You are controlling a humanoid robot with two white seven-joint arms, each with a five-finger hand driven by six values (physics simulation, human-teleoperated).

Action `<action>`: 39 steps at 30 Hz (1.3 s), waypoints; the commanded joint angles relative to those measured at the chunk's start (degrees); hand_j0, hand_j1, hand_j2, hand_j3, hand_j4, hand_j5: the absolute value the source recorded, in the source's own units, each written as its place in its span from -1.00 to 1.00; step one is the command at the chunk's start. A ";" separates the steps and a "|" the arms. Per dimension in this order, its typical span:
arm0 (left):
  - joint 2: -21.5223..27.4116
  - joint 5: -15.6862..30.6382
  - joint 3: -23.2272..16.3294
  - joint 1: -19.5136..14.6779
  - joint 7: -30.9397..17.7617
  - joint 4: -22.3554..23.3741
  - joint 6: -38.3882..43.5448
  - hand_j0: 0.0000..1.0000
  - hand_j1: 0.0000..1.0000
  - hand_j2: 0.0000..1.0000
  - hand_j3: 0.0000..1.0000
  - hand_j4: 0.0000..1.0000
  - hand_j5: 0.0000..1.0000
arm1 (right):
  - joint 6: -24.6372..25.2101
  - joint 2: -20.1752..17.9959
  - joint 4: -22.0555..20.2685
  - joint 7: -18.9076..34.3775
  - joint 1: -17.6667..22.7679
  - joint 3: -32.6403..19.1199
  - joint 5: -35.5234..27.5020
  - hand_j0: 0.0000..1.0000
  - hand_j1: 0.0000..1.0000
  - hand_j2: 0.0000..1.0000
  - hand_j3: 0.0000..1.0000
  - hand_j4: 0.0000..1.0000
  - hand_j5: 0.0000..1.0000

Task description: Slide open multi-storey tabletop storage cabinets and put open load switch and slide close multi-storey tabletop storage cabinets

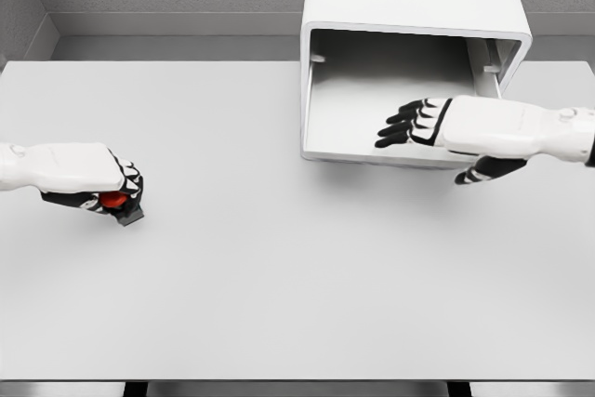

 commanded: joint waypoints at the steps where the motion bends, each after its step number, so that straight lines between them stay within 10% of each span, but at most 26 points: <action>1: -0.02 0.40 0.05 0.00 0.04 -2.23 0.15 -0.20 -0.20 -0.20 -0.20 -0.20 -0.20 | -0.20 -1.61 -0.03 -0.02 0.26 -0.74 -0.65 1.00 1.00 1.00 1.00 1.00 1.00; 9: -2.83 5.58 -0.03 -6.94 0.48 -5.57 0.15 -0.21 -0.21 -0.21 -0.21 -0.21 -0.21 | -0.20 -7.24 -0.74 -0.02 10.81 -13.83 -2.23 1.00 1.00 1.00 1.00 1.00 1.00; 15: -3.18 7.08 0.40 -7.65 0.48 -5.40 0.15 -0.31 -0.31 -0.31 -0.31 -0.31 -0.31 | -0.20 -8.74 -0.74 -0.02 28.12 -37.56 -8.82 1.00 1.00 1.00 1.00 1.00 1.00; 21: -8.54 8.22 0.41 -12.30 0.13 -5.04 0.15 -0.33 -0.33 -0.33 -0.33 -0.33 -0.33 | -0.20 -8.74 -0.56 -0.02 36.47 -47.59 -9.09 1.00 1.00 1.00 1.00 1.00 1.00; 29: -16.72 7.87 0.32 -18.63 -0.05 -4.34 0.15 -0.37 -0.37 -0.37 -0.37 -0.37 -0.37 | -0.20 -8.56 5.33 -0.02 41.83 -50.23 -9.00 1.00 1.00 1.00 1.00 1.00 1.00; 33: -22.08 7.95 -0.03 -21.00 -0.05 -4.34 0.15 -0.37 -0.37 -0.37 -0.37 -0.37 -0.37 | -0.20 -10.32 -0.91 -0.02 47.29 -47.59 -6.19 0.00 0.00 0.00 0.00 0.00 0.00; 39: -26.38 7.78 -0.03 -23.99 -0.14 -4.34 0.15 -0.37 -0.37 -0.37 -0.37 -0.37 -0.37 | -0.20 -11.63 -1.00 -0.02 46.49 -42.15 -2.14 -0.04 -0.04 -0.04 -0.04 -0.04 -0.04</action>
